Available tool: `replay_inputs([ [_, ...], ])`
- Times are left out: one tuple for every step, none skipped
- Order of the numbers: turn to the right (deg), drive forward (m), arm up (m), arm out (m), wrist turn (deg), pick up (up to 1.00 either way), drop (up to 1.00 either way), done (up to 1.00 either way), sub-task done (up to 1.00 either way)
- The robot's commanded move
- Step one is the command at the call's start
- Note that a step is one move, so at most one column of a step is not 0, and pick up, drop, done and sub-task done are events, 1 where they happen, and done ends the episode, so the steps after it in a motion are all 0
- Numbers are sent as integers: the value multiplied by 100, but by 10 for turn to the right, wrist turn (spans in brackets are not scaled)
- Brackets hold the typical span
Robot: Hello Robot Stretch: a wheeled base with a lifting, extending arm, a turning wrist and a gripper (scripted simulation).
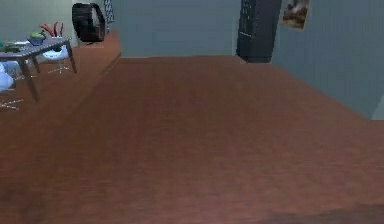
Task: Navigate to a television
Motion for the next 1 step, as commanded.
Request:
replay_inputs([
  [30, 0, 0, 0, 0, 0, 0, 0, 0],
])
